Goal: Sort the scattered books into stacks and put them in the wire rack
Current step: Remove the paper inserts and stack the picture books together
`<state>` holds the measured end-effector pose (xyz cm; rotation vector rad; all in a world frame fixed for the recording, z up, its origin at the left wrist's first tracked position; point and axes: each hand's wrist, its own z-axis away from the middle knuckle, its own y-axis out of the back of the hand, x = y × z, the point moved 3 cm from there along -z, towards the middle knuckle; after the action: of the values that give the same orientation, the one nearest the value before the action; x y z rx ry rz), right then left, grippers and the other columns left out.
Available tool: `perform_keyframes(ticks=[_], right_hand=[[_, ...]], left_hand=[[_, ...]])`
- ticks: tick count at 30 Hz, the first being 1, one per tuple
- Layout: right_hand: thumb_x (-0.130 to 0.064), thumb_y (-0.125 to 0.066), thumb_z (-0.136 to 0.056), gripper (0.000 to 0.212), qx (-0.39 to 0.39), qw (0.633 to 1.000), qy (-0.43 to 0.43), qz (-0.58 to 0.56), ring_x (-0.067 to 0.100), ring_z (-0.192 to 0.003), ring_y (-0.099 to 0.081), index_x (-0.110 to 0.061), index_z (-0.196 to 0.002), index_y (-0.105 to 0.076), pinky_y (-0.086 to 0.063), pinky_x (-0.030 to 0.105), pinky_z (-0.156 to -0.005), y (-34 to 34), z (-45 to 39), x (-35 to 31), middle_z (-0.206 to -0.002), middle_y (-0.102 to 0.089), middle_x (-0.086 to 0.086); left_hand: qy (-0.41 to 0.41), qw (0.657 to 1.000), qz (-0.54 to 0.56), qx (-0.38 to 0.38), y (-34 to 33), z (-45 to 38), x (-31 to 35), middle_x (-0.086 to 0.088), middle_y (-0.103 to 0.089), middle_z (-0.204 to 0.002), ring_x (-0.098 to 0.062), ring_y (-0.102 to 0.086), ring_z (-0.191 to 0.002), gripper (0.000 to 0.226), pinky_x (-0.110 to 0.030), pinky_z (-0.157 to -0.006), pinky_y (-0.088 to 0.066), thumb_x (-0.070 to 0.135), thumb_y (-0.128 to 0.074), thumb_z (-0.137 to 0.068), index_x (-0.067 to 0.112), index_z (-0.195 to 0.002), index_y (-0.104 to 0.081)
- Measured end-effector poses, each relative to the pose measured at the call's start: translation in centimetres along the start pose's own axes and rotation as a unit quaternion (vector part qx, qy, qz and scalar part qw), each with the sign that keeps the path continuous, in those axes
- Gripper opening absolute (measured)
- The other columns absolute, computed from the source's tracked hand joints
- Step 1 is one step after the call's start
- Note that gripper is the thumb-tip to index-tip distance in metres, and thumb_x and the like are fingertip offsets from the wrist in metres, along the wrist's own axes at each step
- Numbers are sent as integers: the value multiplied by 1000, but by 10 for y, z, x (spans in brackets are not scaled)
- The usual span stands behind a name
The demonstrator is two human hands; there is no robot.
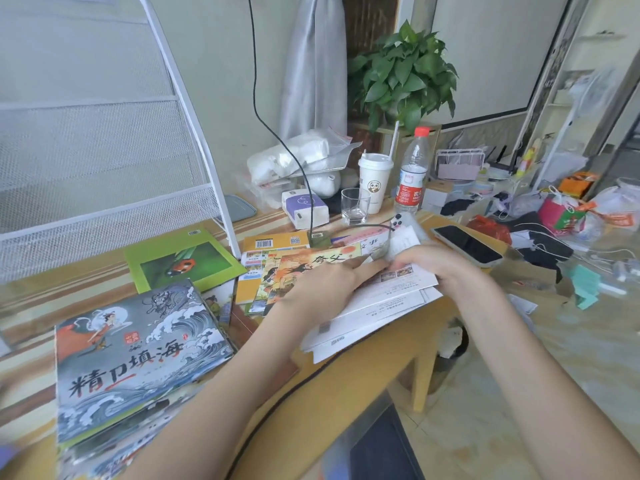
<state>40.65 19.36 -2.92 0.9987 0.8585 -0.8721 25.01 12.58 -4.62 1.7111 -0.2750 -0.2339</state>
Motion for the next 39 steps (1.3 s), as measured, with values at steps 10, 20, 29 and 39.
perform_keyframes(ticks=[10, 20, 29, 39], right_hand=[[9, -56, -81, 28, 88, 996, 22, -15, 23, -69, -63, 3, -109, -61, -50, 25, -50, 69, 61, 9, -83, -65, 11], [-4, -56, -89, 25, 78, 996, -20, -36, 19, -59, -63, 1, -113, -59, -42, 15, -34, 114, 89, 27, -84, -65, 11], [-22, -48, -92, 25, 0, 948, 77, -308, 18, -61, -64, -7, -110, -56, -53, 21, -46, 98, 75, 26, -87, -66, 18], [-59, -1, -94, 74, 151, 977, 91, 120, 17, -46, -46, -9, -92, -54, -33, 25, -48, -4, 16, -25, -59, -54, 10]], left_hand=[[-72, 997, -21, -21, -35, 13, 24, -7, 25, -157, -35, 26, -141, 96, -59, -111, 9, 3, -43, -95, 53, -137, 27], [-136, 974, 149, 102, -32, -25, 56, -1, -27, -156, -18, -18, -145, 62, -35, -117, -6, 9, -43, -89, 32, -146, -32], [-11, 828, 512, 230, 29, -15, 41, 12, -73, -92, -16, -56, -75, 24, -37, -77, -48, 21, -62, -91, 41, -100, -68], [115, 824, 518, 199, 69, 20, -68, 14, -67, -59, -2, -63, -58, 12, -9, -54, -47, 3, -67, -85, 12, -83, -60]])
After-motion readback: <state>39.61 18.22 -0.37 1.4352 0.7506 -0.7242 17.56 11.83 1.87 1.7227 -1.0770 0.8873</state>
